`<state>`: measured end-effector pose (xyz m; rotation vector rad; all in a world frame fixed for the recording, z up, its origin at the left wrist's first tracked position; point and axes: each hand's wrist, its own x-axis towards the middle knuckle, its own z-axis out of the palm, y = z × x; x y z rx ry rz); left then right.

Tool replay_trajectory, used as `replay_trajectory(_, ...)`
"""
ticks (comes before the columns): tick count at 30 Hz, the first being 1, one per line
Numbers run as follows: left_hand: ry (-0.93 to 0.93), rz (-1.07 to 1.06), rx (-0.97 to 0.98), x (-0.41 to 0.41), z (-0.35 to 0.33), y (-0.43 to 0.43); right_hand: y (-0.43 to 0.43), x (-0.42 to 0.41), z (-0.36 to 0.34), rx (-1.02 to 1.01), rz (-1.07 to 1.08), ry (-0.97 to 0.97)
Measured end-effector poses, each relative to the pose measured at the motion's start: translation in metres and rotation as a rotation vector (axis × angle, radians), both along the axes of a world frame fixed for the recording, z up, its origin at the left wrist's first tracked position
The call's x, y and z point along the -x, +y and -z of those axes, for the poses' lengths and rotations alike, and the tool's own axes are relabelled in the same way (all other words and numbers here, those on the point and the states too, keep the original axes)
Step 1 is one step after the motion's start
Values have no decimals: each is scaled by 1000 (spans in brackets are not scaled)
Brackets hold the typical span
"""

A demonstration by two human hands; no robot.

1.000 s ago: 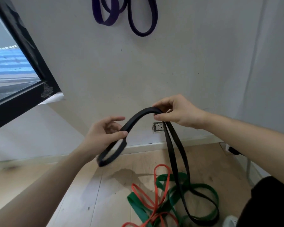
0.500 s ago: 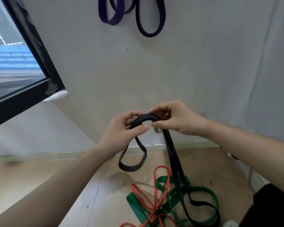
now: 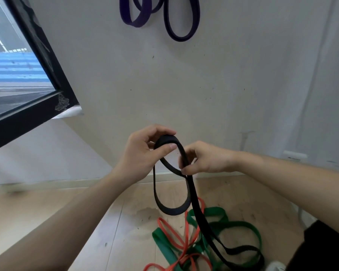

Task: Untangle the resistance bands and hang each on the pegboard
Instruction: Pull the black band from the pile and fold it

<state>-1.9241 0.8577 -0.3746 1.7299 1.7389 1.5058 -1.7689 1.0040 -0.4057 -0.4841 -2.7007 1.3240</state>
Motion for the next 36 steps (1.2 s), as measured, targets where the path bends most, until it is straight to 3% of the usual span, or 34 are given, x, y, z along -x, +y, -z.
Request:
replay_trajectory(8,-40,-87,-8,21,-1,-12,22,-14,1,-9,40,-78)
replay_trajectory(15,-81,-111,161,34,6,-19,19,-26,-41,-84,165,287)
replay_trajectory(24,-148,13,76,-5,-7,-8,-14,-15,-54,-375,135,413)
replay_trajectory(29,-138,-8,27,-14,-8,-5,-14,-12,-46,-237,146,380)
replay_trajectory(36,-85,-68,-13,-12,-9,-5,-6,-8,-20,-33,71,180)
